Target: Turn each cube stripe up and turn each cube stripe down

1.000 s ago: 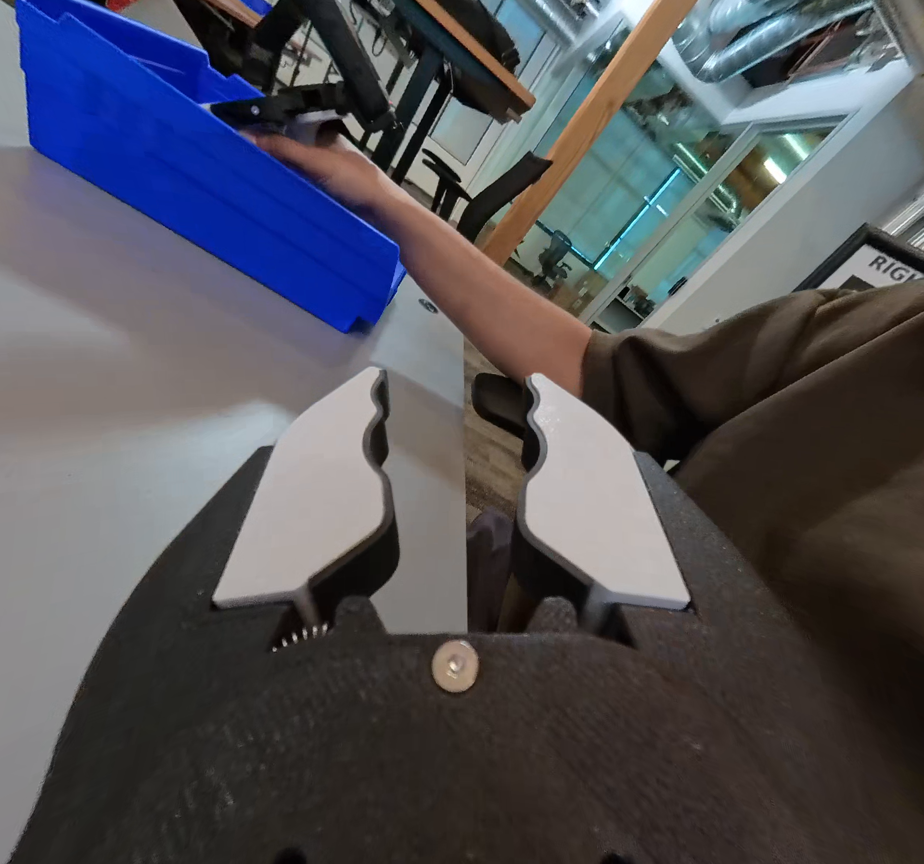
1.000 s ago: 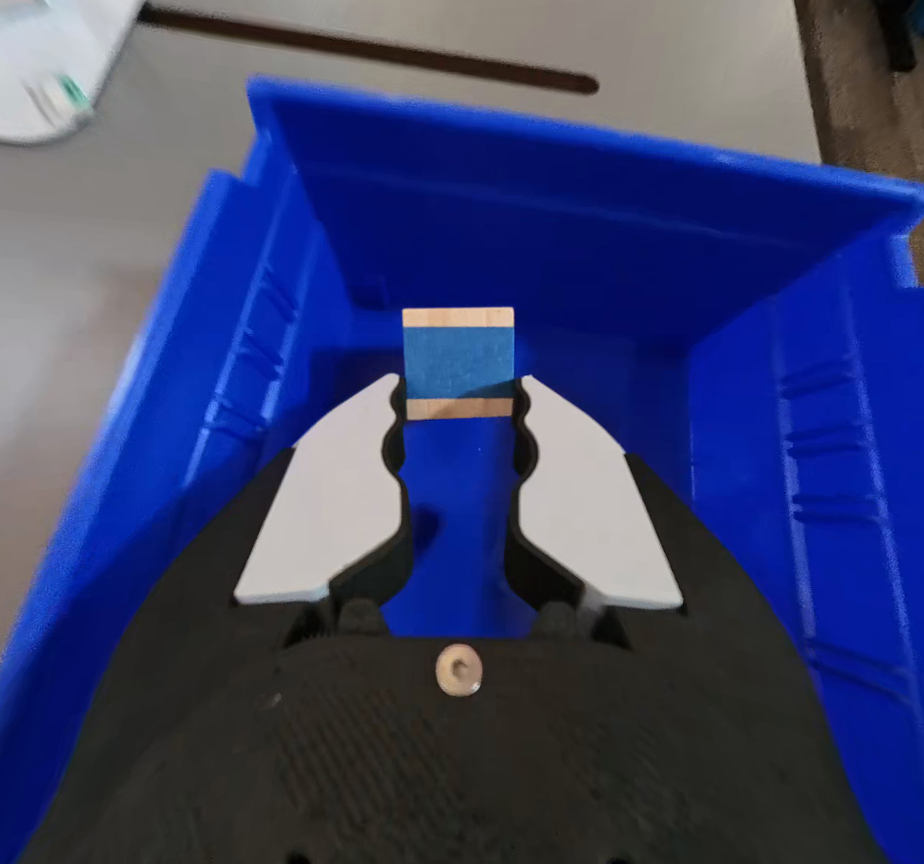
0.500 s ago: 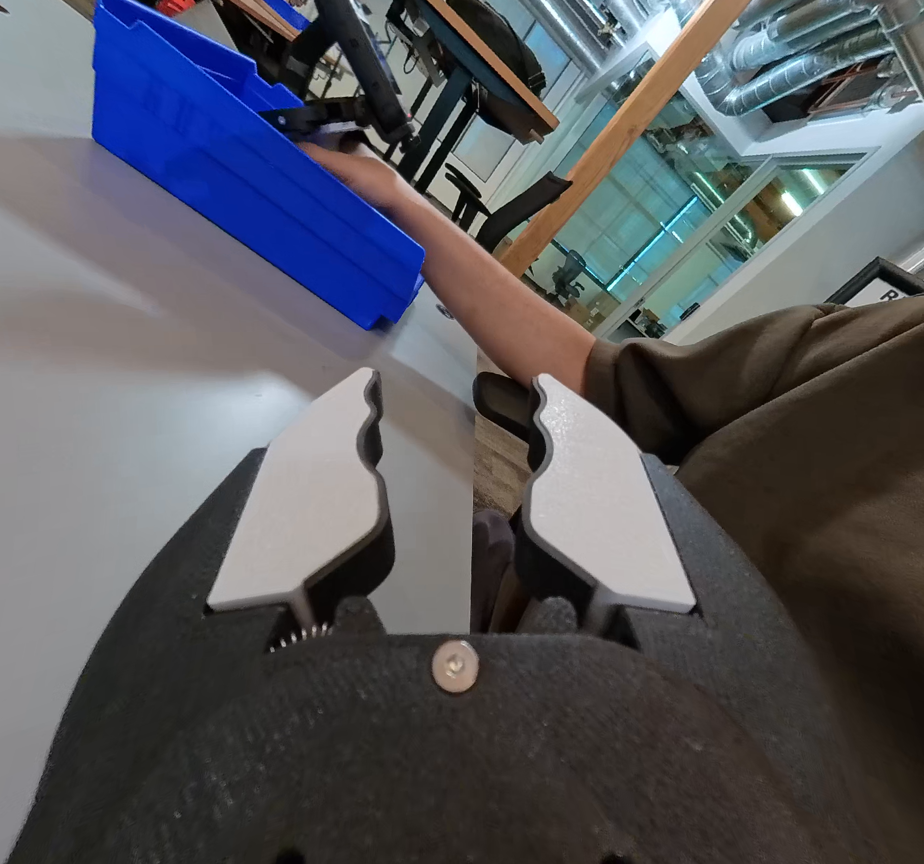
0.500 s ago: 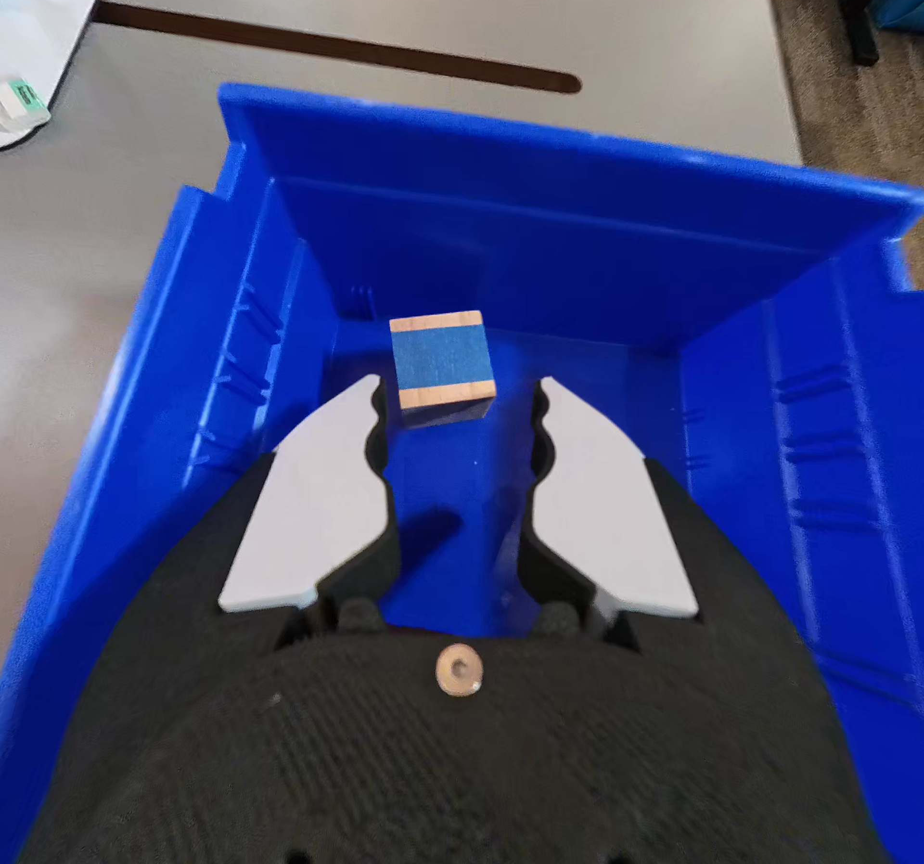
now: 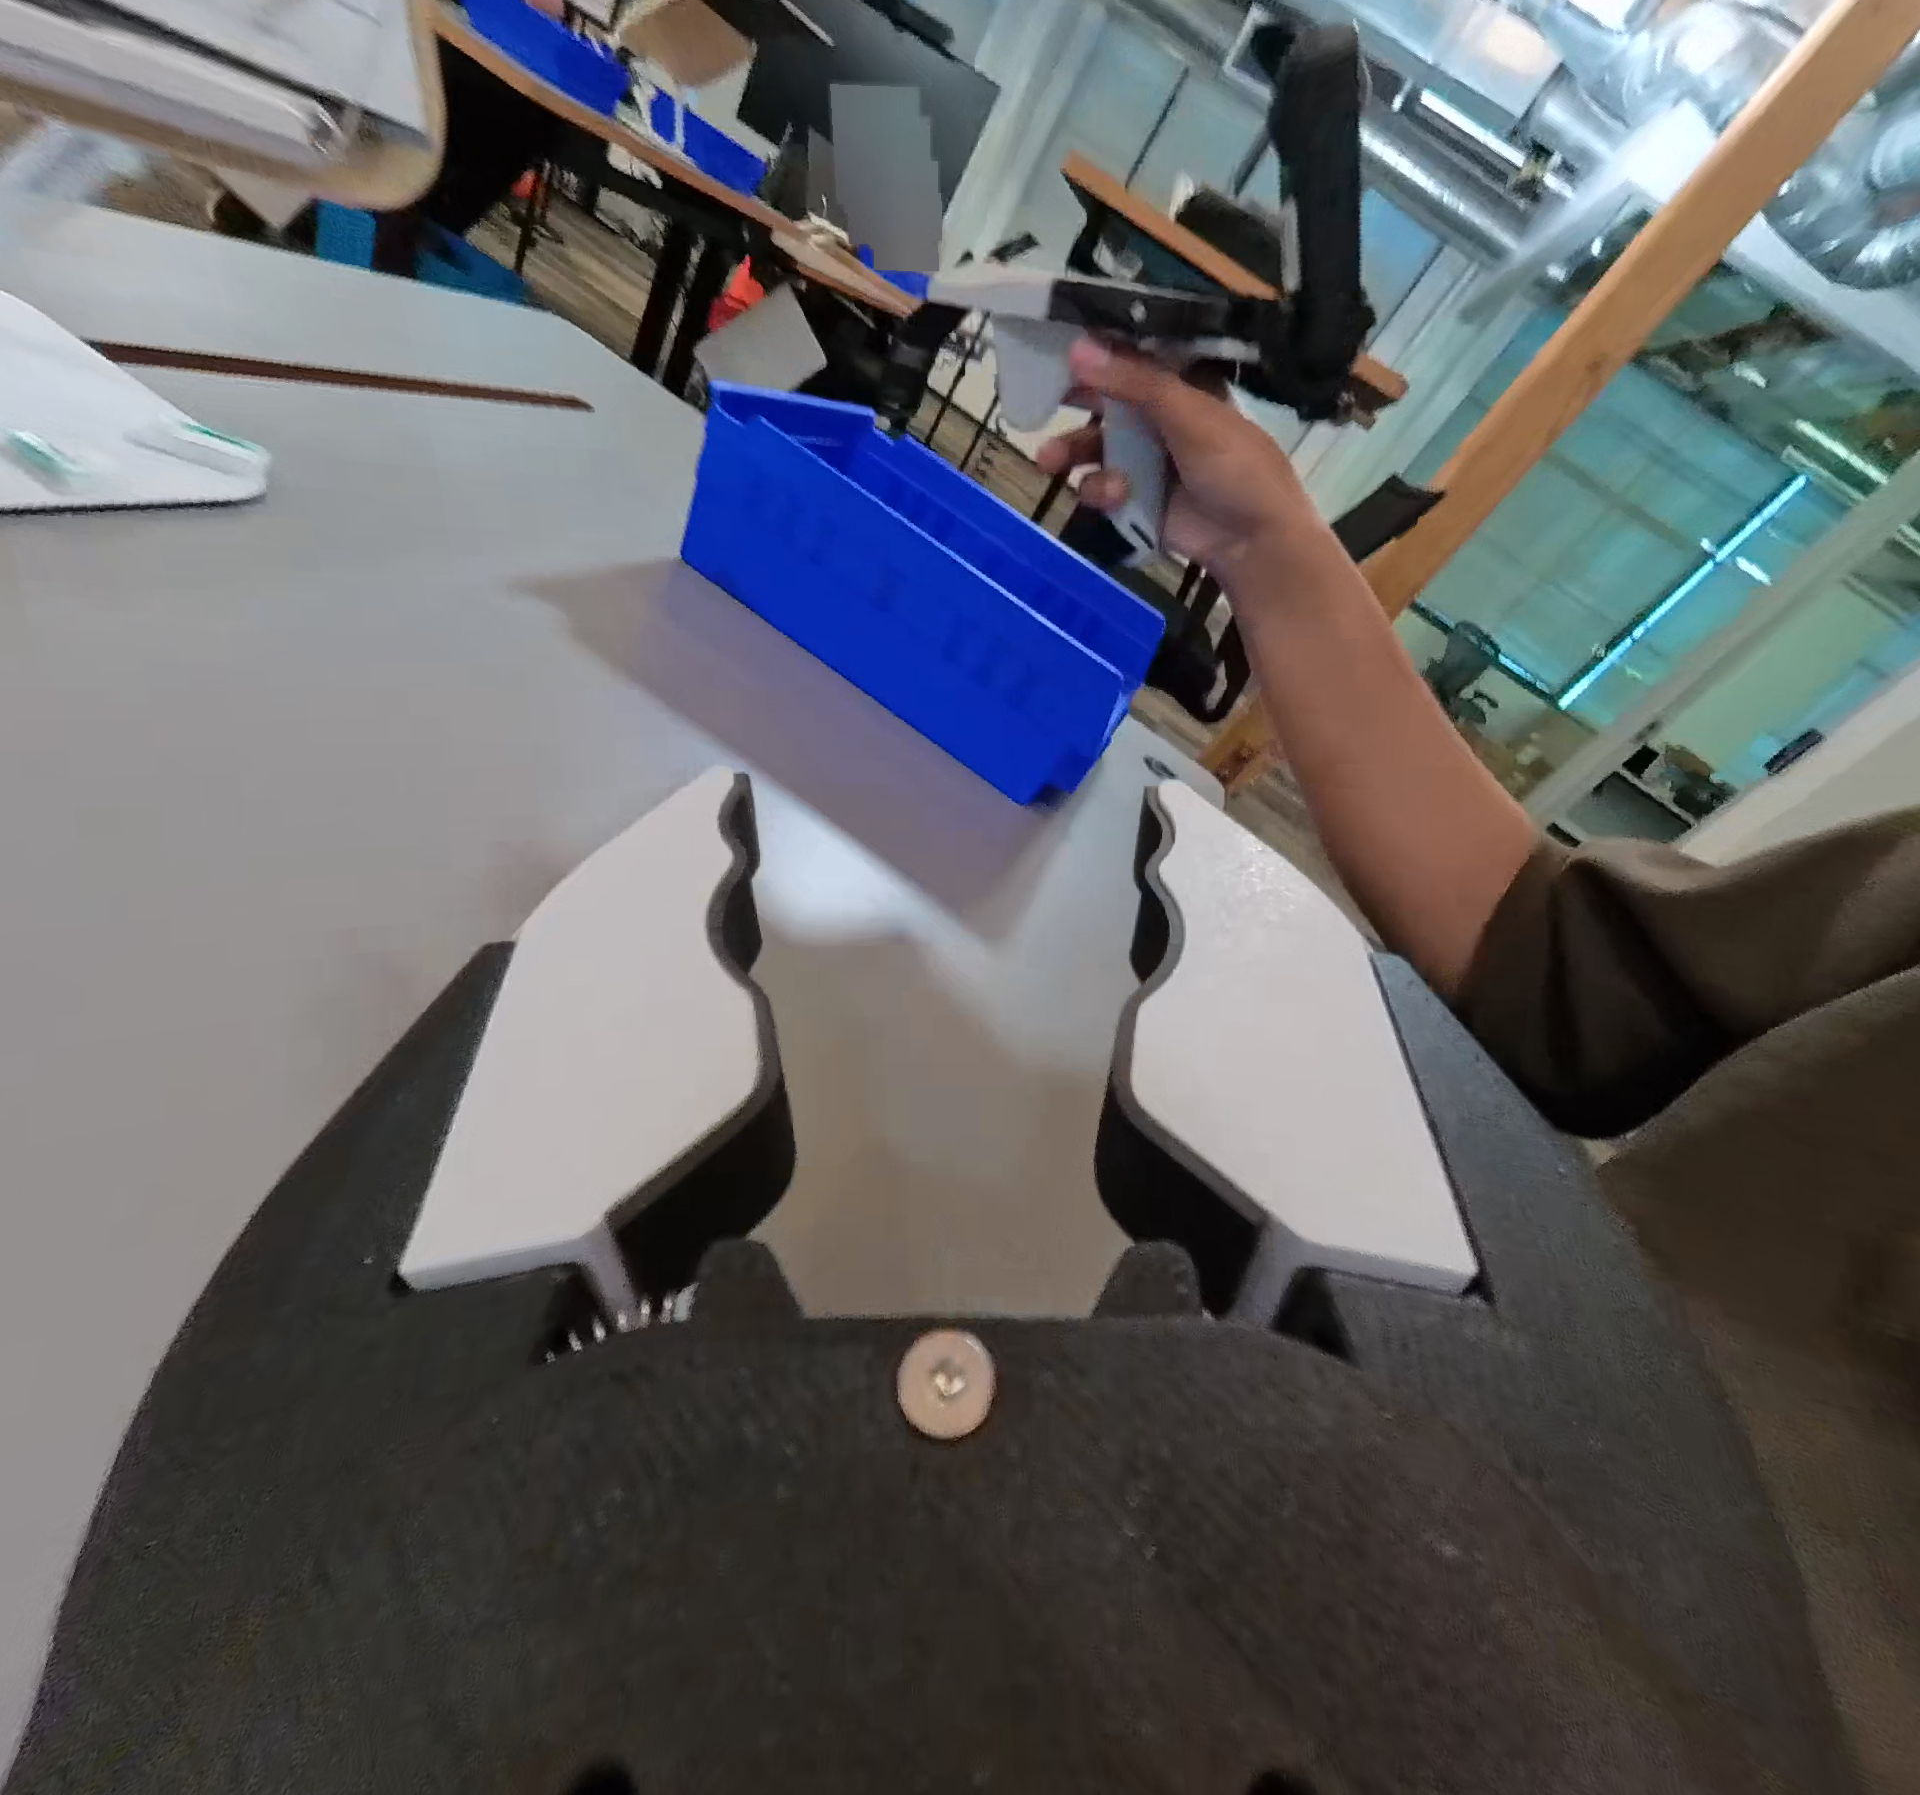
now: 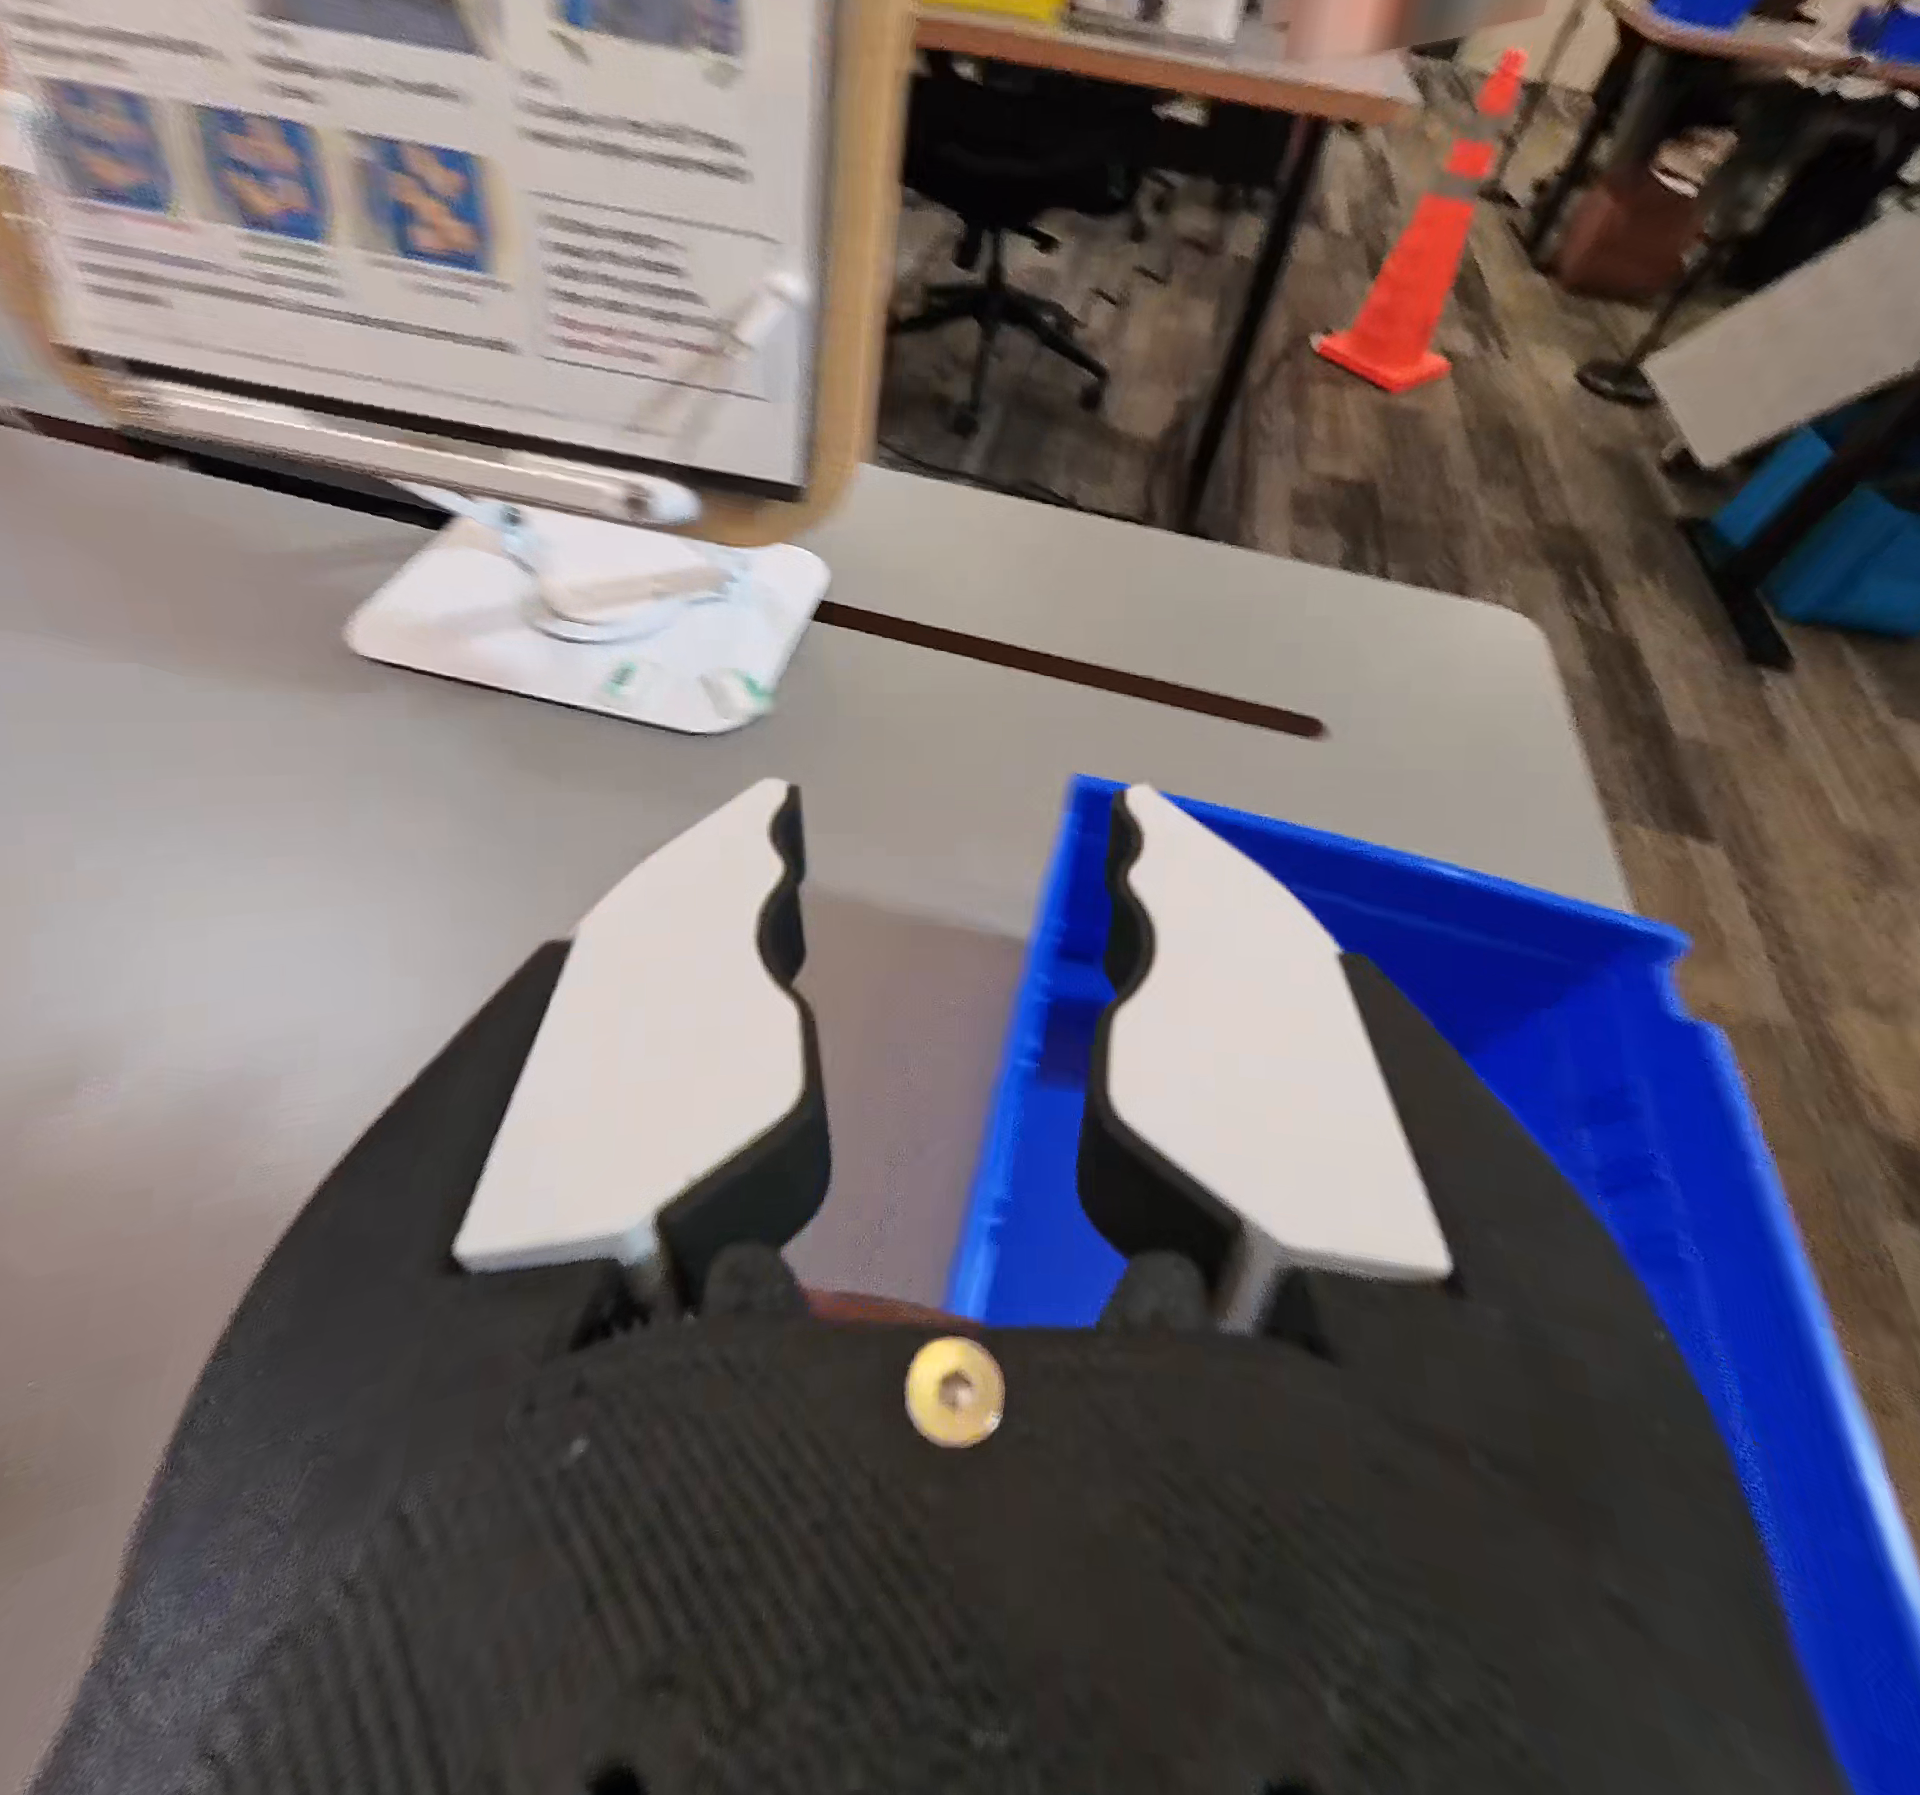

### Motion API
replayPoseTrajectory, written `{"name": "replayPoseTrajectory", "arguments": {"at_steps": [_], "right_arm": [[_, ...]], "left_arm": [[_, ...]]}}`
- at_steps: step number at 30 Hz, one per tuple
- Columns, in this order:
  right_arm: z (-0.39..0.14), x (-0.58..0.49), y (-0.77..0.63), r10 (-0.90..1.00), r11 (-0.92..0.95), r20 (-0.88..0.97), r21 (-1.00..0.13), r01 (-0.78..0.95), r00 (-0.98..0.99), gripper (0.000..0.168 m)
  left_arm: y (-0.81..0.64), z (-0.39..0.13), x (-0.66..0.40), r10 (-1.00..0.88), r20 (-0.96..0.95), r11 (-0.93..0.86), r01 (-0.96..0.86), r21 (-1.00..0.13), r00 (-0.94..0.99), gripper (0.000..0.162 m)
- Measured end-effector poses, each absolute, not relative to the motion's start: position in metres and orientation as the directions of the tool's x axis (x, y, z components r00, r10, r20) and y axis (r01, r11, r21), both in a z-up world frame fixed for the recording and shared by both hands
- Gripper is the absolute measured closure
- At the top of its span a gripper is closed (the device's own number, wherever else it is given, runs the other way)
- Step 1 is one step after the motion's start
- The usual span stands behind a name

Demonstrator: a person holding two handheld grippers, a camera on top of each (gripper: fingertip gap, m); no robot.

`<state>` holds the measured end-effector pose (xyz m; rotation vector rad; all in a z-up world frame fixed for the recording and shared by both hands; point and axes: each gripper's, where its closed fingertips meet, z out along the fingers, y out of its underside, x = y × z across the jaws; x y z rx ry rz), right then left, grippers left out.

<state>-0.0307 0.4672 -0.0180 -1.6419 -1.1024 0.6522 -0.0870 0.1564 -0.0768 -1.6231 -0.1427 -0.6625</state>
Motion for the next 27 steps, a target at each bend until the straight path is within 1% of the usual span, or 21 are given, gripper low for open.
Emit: {"name": "replayPoseTrajectory", "arguments": {"at_steps": [3, 6, 9, 11, 13, 16, 18, 21, 23, 27], "right_arm": [[-0.012, -0.056, 0.409, 0.955, -0.032, 0.055, -0.957, 0.287, 0.292, 0.113], [-0.027, -0.083, 0.347, 0.991, -0.029, 0.003, -0.970, 0.240, 0.133, 0.114], [-0.069, -0.105, 0.306, 0.995, 0.011, 0.039, -0.962, 0.272, 0.097, 0.123], [-0.098, -0.115, 0.280, 0.994, 0.061, 0.084, -0.958, 0.281, 0.071, 0.126], [-0.117, -0.121, 0.255, 0.994, 0.096, 0.109, -0.953, 0.286, 0.030, 0.127], [-0.133, -0.128, 0.226, 0.987, 0.161, 0.150, -0.931, 0.326, -0.059, 0.128], [-0.139, -0.131, 0.220, 0.977, 0.211, 0.195, -0.921, 0.329, -0.081, 0.129], [-0.145, -0.134, 0.219, 0.974, 0.227, 0.207, -0.918, 0.325, -0.096, 0.129], [-0.147, -0.135, 0.219, 0.981, 0.191, 0.168, -0.925, 0.328, -0.097, 0.129], [-0.147, -0.135, 0.214, 0.989, 0.118, 0.082, -0.939, 0.322, -0.123, 0.127]], "left_arm": [[0.144, -0.064, -0.116, -0.242, 0.476, -0.135, 0.457, -0.879, 0.845, 0.087], [0.125, -0.046, -0.162, -0.119, 0.401, -0.073, 0.395, -0.916, 0.908, 0.082], [0.090, -0.017, -0.208, -0.015, 0.324, -0.040, 0.323, -0.945, 0.946, 0.080], [0.058, -0.001, -0.239, 0.054, 0.309, -0.049, 0.312, -0.949, 0.949, 0.080], [0.021, 0.004, -0.275, 0.181, 0.291, -0.065, 0.307, -0.950, 0.939, 0.079], [-0.041, -0.008, -0.334, 0.452, 0.235, -0.101, 0.311, -0.945, 0.860, 0.080], [-0.075, -0.023, -0.362, 0.574, 0.234, -0.107, 0.355, -0.929, 0.784, 0.080], [-0.101, -0.058, -0.387, 0.656, 0.301, -0.090, 0.468, -0.879, 0.692, 0.082], [-0.105, -0.084, -0.399, 0.689, 0.342, -0.082, 0.537, -0.839, 0.639, 0.083], [-0.111, -0.136, -0.418, 0.781, 0.282, -0.175, 0.628, -0.758, 0.558, 0.082]]}}
